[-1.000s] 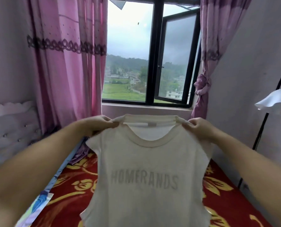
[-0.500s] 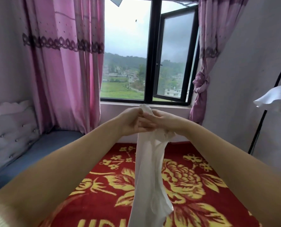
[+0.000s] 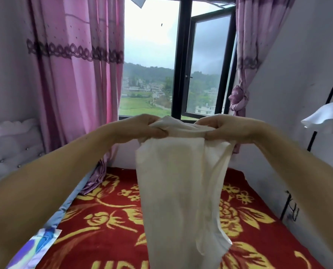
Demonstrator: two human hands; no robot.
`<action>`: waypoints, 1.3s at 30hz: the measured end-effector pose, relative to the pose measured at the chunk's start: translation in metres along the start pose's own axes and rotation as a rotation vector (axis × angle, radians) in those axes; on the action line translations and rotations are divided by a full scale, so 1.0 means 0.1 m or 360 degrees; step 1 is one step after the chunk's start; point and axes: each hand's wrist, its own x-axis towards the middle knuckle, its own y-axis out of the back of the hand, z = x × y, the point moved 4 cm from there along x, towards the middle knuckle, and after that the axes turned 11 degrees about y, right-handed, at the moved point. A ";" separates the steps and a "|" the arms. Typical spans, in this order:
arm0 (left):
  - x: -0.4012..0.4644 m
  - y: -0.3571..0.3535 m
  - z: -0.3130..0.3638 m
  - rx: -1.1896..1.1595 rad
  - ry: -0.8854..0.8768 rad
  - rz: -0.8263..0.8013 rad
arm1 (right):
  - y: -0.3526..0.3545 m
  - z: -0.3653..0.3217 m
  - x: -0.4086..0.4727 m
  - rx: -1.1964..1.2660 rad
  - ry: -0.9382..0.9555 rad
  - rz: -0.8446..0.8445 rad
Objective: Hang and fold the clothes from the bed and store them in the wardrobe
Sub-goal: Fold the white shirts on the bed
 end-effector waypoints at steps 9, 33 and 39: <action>0.42 -0.17 -0.31 0.0393 0.0115 -0.0029 | -0.14 0.95 0.26 -0.0771 -0.0405 0.0092; 0.28 -1.08 -1.40 0.1175 -0.0333 0.0423 | -1.14 1.95 0.36 -0.0872 0.0026 0.0419; -0.69 -3.49 -3.36 0.1400 -0.0171 -0.0524 | -3.94 3.36 -0.82 -0.0630 -0.0332 -0.0581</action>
